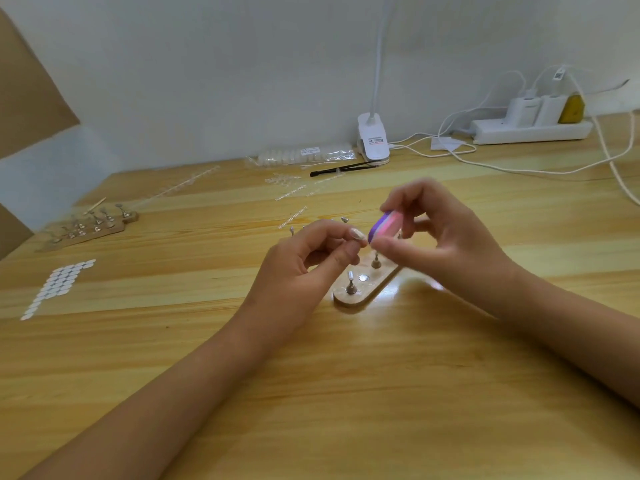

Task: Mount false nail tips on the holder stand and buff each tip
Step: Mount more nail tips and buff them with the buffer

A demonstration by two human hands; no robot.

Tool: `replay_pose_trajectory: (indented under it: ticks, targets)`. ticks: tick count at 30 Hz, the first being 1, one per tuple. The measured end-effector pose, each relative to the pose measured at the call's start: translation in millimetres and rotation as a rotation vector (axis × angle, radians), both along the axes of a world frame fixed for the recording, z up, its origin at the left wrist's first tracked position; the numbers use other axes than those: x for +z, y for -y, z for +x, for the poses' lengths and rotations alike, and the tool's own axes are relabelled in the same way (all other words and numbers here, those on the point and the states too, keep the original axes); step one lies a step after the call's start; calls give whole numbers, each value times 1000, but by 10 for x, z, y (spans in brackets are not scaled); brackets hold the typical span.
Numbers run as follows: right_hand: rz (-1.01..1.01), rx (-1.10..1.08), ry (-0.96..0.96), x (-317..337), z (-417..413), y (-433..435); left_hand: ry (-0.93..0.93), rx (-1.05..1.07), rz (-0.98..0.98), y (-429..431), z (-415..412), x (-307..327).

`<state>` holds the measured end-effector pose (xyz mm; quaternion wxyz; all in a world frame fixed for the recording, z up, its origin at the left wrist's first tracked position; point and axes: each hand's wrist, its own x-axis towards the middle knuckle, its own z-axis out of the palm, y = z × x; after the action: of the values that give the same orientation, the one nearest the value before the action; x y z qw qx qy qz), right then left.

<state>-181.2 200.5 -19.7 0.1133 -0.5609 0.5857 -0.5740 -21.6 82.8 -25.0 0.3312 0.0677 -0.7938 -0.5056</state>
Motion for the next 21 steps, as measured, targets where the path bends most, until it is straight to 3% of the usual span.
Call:
replay_pose_trajectory:
  ticks: [2, 8, 12, 18, 21]
  targets:
    - [10, -65, 80, 15, -69, -20, 3, 7, 4, 9, 1, -6]
    - [-11, 86, -140, -20, 64, -6, 13, 6, -23, -1, -9, -16]
    - [30, -115, 48, 24, -61, -21, 7, 18, 10, 28, 8, -7]
    - [-15, 105, -147, -18, 69, -14, 28, 4, -9, 10, -7, -11]
    - [9, -41, 1, 8, -14, 2, 26, 13, 17, 33, 3, -21]
